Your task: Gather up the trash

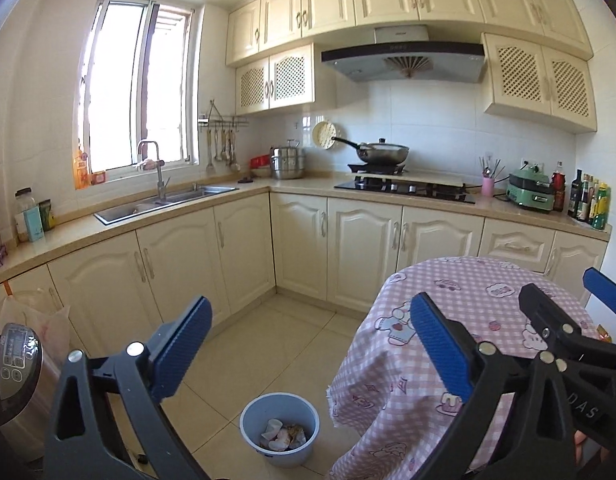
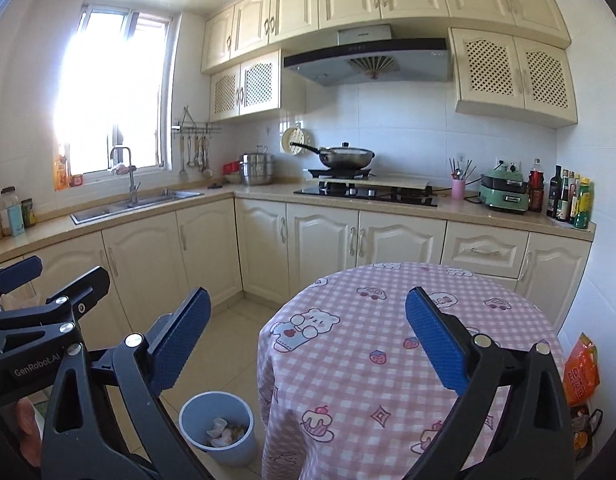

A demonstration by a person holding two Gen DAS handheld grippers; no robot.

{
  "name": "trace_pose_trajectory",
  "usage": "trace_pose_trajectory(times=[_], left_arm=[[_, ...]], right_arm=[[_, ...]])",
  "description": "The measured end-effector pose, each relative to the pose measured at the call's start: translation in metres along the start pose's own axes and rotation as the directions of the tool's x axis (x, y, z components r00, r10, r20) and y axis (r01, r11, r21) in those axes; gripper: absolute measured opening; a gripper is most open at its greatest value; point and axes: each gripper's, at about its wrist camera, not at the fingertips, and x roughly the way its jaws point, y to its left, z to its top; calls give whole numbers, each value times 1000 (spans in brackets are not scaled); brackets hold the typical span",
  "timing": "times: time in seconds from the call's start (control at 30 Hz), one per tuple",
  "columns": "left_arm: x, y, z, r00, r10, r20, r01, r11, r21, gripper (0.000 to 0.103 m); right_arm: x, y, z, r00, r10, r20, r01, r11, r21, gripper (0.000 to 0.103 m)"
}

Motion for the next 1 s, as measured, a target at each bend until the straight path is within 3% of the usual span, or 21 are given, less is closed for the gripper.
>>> trace_pose_trajectory(times=[0.47,1.0], left_arm=[[-70,-20,-4,993,-67,93,64,997,32,98],[-111,-18,-4,986,-73,148,67,997,44,98]], right_arm=[[-65,-21,2,990,-81,114,80,997,10,95],[-92,-17,-5,986,-92,140,93,996,-2,95]])
